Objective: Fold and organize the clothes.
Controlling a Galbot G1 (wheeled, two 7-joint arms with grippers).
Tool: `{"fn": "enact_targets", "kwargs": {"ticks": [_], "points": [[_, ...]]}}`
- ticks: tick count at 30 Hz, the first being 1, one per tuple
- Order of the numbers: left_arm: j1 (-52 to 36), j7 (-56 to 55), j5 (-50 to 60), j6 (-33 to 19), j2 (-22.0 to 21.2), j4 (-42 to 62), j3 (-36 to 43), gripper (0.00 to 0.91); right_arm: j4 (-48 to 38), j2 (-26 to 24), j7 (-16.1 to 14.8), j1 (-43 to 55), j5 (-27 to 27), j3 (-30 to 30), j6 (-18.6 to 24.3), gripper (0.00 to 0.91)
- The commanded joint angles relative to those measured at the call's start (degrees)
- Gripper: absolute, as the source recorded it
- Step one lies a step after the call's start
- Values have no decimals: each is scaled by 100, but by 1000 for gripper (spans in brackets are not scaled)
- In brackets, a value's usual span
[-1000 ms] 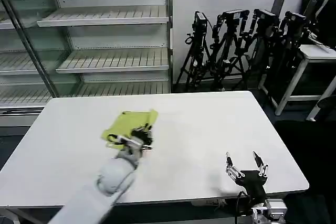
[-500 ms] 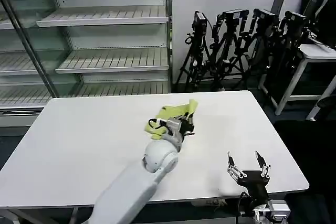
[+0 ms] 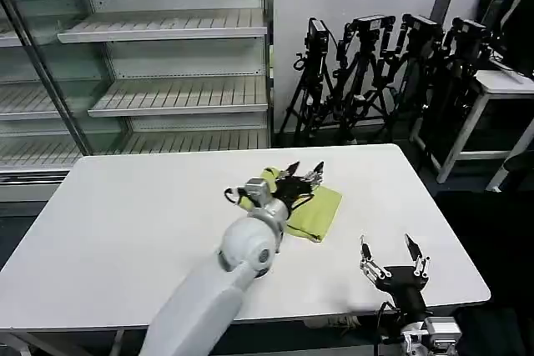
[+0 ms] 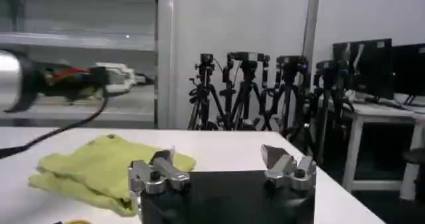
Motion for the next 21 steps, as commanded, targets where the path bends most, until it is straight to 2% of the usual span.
{"fn": "enact_targets", "kwargs": {"ticks": [1,3,5,8,10,14,18,21], "points": [[1881,149,1331,-30,1595,-1648,-1785,907,-64,-15,55,194,-97,-128,27,907],[2285,12,1216,681,1826,-1814,-2186,907,-32,-4,72,270,-90,-199,-53,907],[2405,-83,932,1018,1915,-1815,-2354,907,-28,12,88,328,-73,-267,-105,907],[2446,-360,-65,1042,1958,-1721,-2380,907,-49,44,114,411,-45,-322,-164,907],[2377,-451,-327,1043,1890,-1603,-2282,907,-51,66,127,419,-11,-329,-182,907],[2020,-769,-1445,1047,1603,-1114,-1942,907,-1,114,139,325,1,-304,-197,907],[1823,-850,-2089,1044,1353,-1003,-1706,907,91,136,146,217,6,-250,-198,907],[1617,-846,-2145,1041,1177,-712,-1461,907,114,140,146,184,3,-217,-197,907]]}}
